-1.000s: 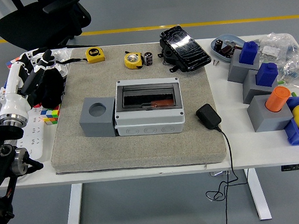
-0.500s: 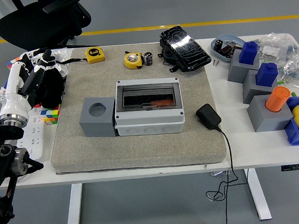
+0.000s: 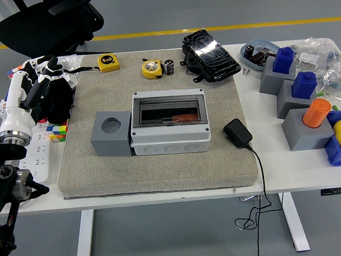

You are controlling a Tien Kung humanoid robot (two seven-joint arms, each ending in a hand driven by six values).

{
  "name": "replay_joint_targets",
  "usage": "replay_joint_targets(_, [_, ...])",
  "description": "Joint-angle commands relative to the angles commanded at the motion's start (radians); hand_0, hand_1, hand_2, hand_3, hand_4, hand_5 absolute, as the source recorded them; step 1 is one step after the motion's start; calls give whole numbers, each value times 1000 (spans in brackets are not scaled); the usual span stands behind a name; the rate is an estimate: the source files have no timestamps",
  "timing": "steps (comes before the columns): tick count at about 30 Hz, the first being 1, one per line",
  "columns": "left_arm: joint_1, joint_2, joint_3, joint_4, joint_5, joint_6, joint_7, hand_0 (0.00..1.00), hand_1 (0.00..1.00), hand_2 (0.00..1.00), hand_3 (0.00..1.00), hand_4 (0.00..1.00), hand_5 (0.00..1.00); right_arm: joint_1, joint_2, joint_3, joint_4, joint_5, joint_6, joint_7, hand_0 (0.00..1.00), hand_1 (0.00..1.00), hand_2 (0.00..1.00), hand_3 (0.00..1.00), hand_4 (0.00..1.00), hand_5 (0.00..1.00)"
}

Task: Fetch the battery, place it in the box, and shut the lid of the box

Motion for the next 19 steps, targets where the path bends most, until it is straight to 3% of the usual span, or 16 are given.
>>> replay_joint_targets(19, [-3, 6, -4, -1, -1, -4, 1, 525, 629, 602, 686, 949, 654, 4, -5, -7, 1, -1, 2, -1, 577, 629, 665, 575, 991, 486])
